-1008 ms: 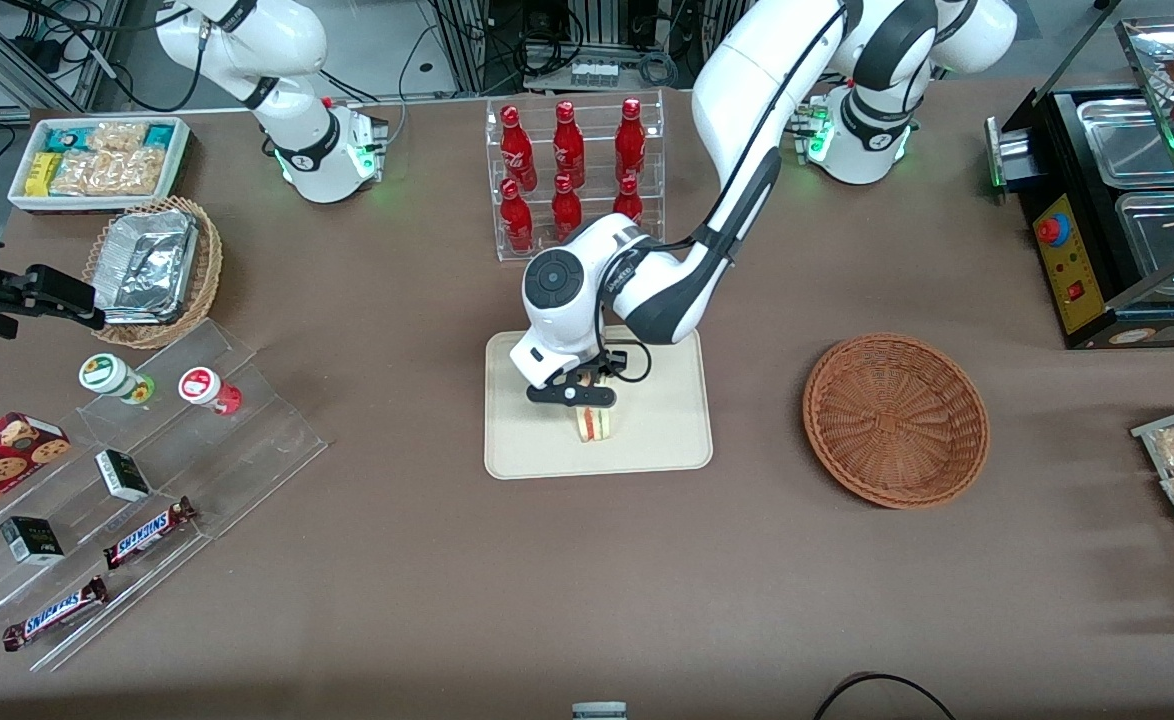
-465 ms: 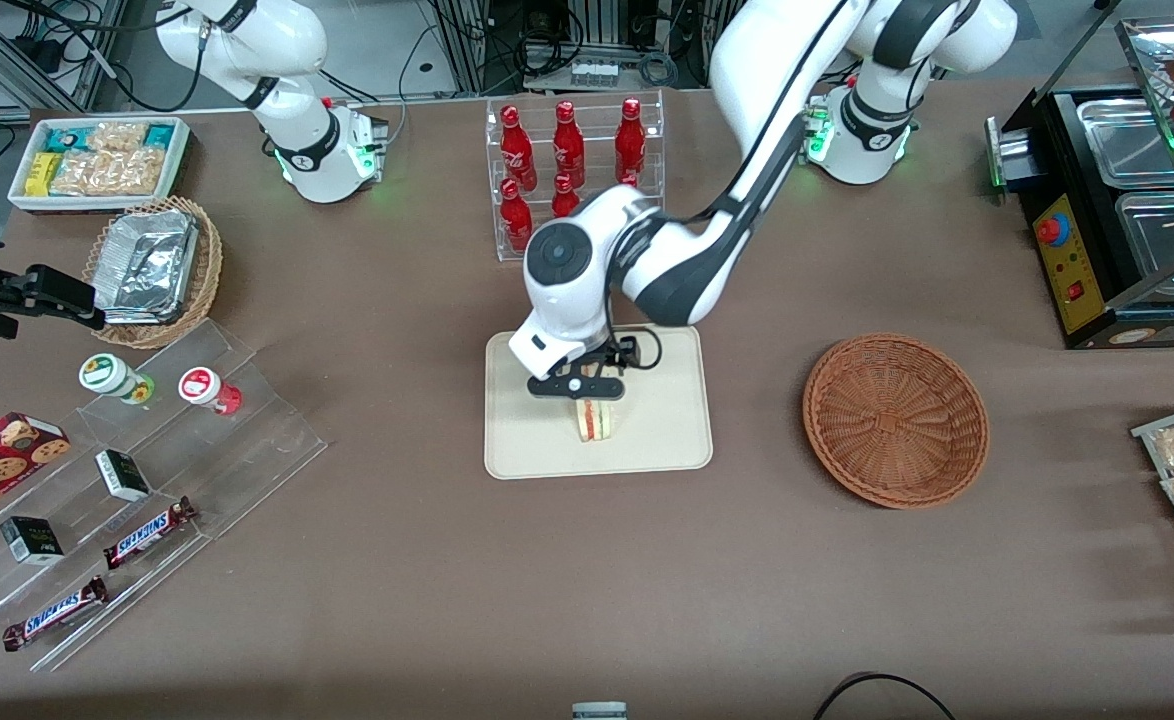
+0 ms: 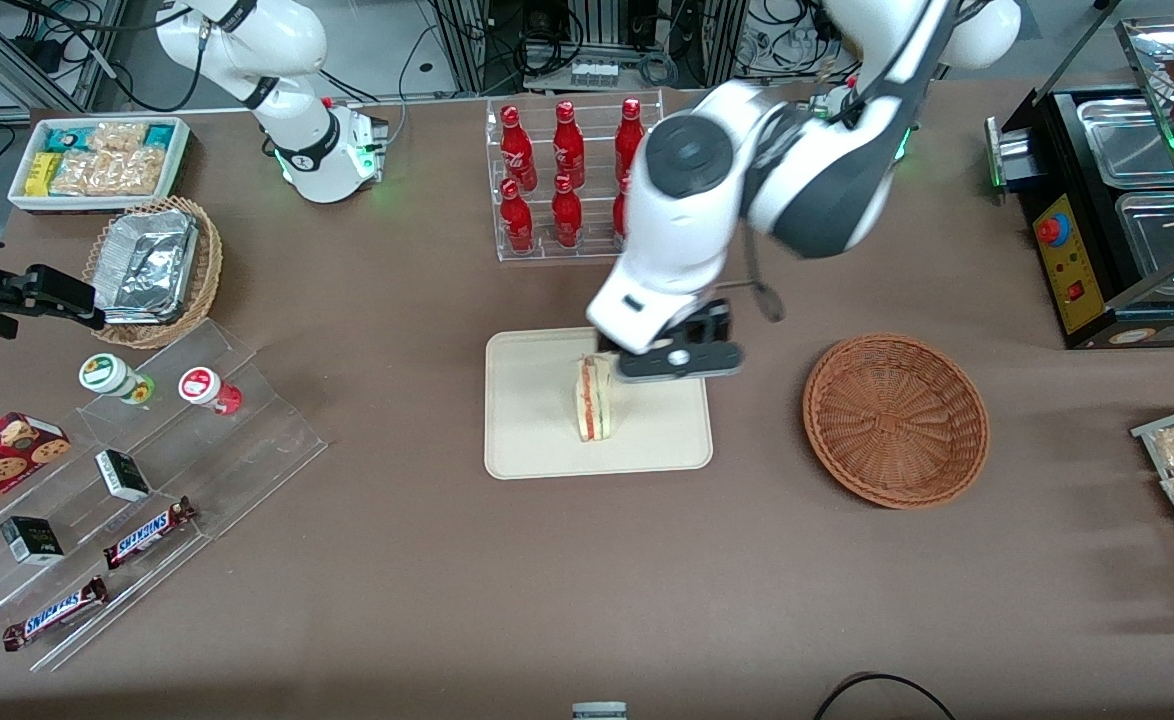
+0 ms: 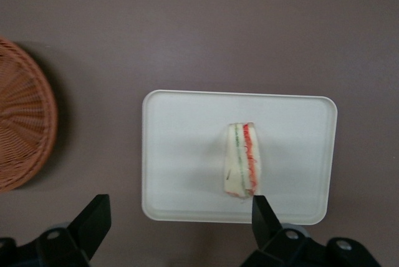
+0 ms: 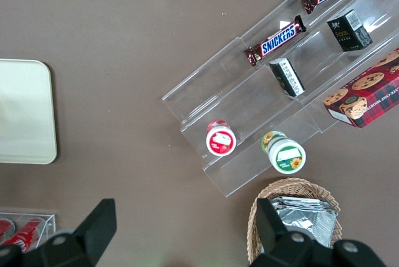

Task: Place sandwich from basket to tray

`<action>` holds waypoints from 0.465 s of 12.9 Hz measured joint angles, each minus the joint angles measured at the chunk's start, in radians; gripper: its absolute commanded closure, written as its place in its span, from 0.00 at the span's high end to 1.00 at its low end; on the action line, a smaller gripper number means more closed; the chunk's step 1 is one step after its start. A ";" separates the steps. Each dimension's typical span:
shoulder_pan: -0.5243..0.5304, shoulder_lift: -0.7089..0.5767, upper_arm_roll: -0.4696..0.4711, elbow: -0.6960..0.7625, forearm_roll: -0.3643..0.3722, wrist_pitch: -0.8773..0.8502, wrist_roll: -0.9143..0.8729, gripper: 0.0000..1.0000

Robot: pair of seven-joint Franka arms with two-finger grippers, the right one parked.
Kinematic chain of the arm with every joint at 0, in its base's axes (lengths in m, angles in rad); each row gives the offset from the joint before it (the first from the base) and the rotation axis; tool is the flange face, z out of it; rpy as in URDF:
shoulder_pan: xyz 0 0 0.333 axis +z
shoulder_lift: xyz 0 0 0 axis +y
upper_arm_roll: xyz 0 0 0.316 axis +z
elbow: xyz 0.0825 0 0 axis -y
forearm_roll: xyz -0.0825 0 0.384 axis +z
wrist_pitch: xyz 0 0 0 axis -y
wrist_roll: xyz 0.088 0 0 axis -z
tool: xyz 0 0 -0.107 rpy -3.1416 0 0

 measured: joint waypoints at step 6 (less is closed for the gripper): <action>0.226 -0.134 0.006 -0.014 0.005 -0.207 0.150 1.00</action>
